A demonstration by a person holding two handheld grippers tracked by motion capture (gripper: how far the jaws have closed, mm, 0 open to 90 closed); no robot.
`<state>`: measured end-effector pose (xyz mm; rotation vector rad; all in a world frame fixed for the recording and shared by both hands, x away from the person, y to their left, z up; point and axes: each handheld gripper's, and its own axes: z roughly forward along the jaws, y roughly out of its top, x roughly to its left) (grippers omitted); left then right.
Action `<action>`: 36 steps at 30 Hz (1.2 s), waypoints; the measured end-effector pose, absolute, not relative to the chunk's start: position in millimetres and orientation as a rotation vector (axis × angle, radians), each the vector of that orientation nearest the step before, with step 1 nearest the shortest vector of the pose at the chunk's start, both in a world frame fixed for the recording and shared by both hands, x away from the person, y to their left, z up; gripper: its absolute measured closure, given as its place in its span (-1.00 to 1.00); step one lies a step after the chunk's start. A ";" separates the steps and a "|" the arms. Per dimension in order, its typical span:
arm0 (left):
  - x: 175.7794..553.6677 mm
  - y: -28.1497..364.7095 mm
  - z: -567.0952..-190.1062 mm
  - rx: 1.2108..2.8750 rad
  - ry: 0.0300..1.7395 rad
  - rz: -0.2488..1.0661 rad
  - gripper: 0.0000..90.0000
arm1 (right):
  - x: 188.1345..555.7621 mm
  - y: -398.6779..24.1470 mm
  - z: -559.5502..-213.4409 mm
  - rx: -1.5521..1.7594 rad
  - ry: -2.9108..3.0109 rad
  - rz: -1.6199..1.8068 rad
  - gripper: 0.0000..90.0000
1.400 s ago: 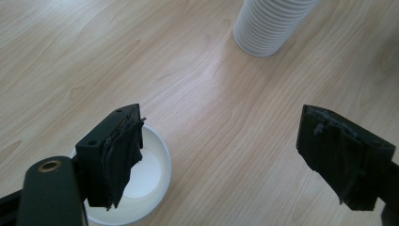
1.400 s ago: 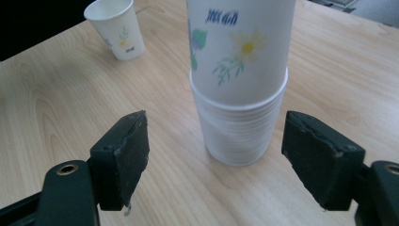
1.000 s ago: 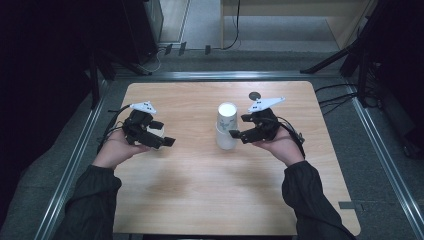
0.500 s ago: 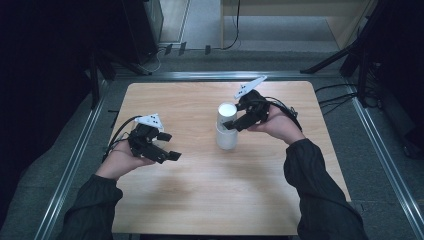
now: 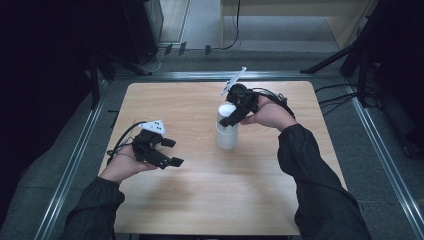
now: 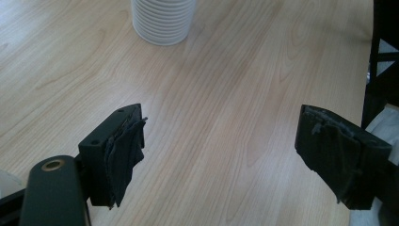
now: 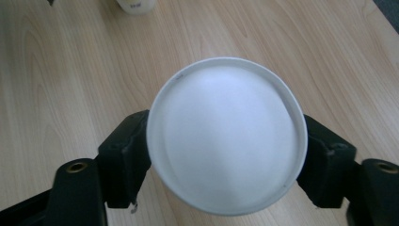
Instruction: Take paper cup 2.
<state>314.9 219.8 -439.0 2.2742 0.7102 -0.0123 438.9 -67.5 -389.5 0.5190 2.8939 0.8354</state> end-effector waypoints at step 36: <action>315.4 220.7 -435.5 2.250 0.683 -0.013 -0.64 | 434.6 -69.5 -350.0 0.513 2.889 0.789 -0.24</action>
